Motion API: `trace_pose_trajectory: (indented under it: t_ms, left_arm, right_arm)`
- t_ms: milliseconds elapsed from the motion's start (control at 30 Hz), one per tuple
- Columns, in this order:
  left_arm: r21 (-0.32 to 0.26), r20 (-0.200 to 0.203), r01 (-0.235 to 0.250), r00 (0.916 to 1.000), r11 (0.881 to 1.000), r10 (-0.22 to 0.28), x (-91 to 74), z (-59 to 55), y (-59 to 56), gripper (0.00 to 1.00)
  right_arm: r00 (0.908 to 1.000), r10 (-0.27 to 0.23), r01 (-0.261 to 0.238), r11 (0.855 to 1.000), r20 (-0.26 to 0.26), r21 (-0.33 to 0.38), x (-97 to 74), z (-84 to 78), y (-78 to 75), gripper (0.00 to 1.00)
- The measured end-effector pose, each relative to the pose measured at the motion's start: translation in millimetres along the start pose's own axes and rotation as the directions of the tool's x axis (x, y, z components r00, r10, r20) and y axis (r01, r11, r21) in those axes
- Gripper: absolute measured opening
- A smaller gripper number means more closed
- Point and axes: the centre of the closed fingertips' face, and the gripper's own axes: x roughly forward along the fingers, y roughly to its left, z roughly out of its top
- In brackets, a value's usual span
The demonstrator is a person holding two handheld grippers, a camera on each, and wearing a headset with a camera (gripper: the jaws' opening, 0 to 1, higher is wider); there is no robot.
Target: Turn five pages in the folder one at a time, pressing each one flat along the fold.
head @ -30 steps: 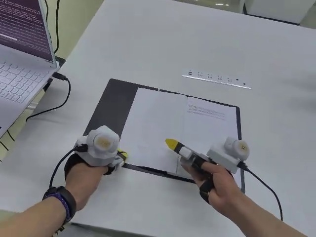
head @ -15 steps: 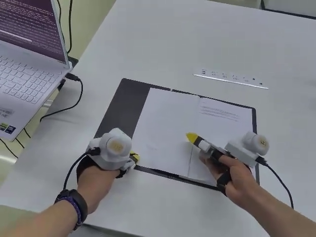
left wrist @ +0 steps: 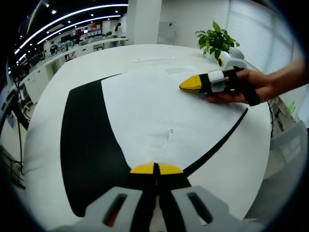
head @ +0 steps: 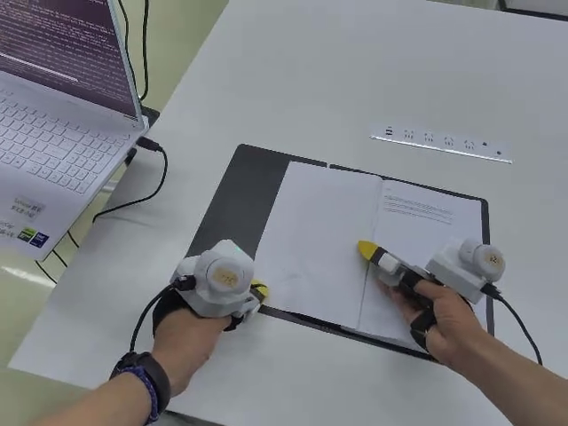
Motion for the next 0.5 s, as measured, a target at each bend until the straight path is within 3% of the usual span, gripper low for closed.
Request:
trace_pose_trajectory:
  t_ms: [200, 433, 500]
  left_arm:
    - [0.003, -0.001, -0.002, 1.0, 1.0, 0.002, 0.7, 0.3, 0.4, 0.0]
    - [0.007, -0.003, -0.002, 1.0, 1.0, 0.002, 1.1, 0.4, 0.6, 0.0]
    - [0.005, -0.003, -0.003, 1.0, 1.0, 0.003, 1.2, 0.3, 0.6, 0.0]
  right_arm:
    - [0.9997, 0.004, -0.004, 1.0, 0.026, 0.009, 9.2, 13.1, -2.9, 0.0]
    - [0.9956, -0.011, 0.005, 0.998, 0.093, 0.06, 19.2, 32.0, -11.5, 0.0]
    - [0.9946, -0.012, 0.005, 0.998, 0.103, 0.068, 20.7, 33.4, -7.2, 0.0]
